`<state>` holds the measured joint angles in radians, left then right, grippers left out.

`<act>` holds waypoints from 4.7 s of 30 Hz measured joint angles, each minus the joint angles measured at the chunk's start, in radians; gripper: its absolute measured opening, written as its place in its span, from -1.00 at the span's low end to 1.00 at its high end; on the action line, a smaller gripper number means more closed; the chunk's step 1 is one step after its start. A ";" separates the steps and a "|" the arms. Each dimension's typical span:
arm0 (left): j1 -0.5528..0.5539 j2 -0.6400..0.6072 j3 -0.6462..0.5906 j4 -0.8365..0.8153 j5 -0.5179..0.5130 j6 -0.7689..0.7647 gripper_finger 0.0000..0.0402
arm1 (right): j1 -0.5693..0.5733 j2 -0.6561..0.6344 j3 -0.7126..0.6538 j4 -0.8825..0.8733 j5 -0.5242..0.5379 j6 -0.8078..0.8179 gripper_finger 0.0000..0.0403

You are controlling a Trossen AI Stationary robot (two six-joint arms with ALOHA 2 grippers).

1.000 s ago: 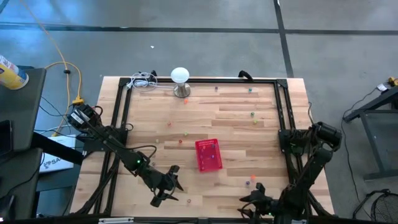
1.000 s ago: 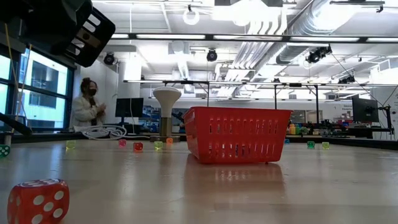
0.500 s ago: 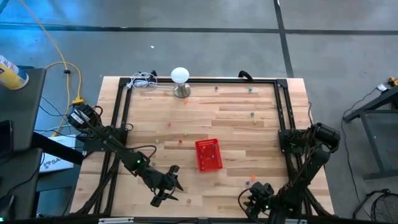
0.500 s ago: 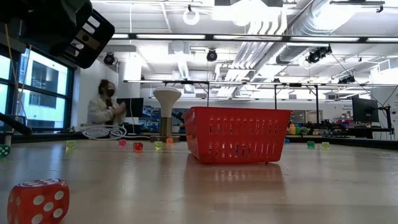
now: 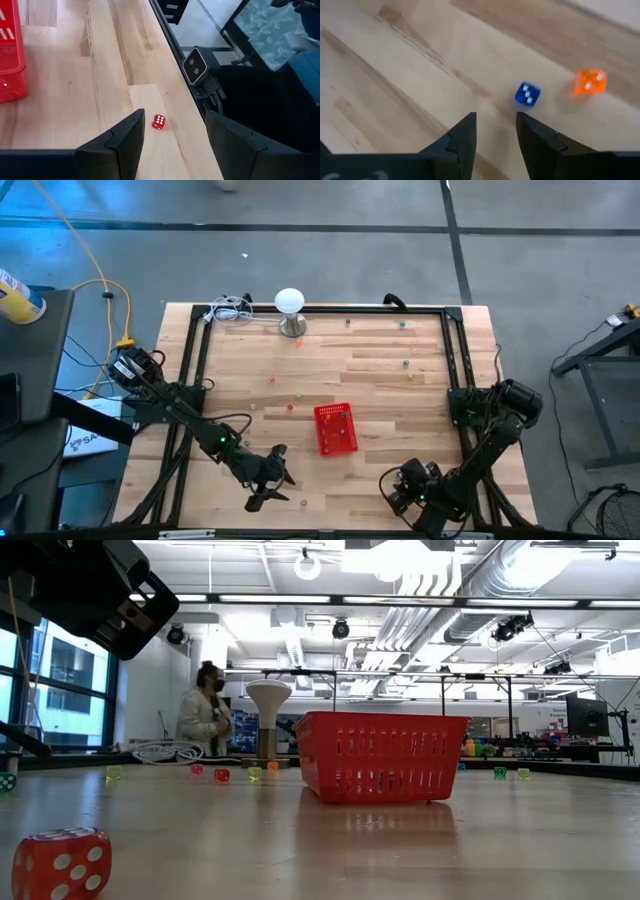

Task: Pick & Place Dice
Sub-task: Put the dark blue die into the red basket

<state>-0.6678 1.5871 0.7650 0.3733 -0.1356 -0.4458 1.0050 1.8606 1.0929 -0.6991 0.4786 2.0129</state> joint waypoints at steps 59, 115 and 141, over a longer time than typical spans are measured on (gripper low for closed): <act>0.000 0.000 0.000 -0.033 0.000 0.001 0.01 | -0.122 -0.003 0.001 -0.090 -0.171 -0.074 -0.35; 0.029 0.000 0.000 -0.126 0.045 -0.049 0.01 | -0.560 -0.002 0.077 0.468 0.170 -1.154 0.13; 0.284 0.094 0.000 0.156 -0.325 0.075 0.01 | -0.532 -0.002 0.075 0.511 0.195 -1.188 0.15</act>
<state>-0.3838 1.6813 0.7647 0.5290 -0.4601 -0.3707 0.4727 1.8587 1.1683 -0.1884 0.6733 0.8252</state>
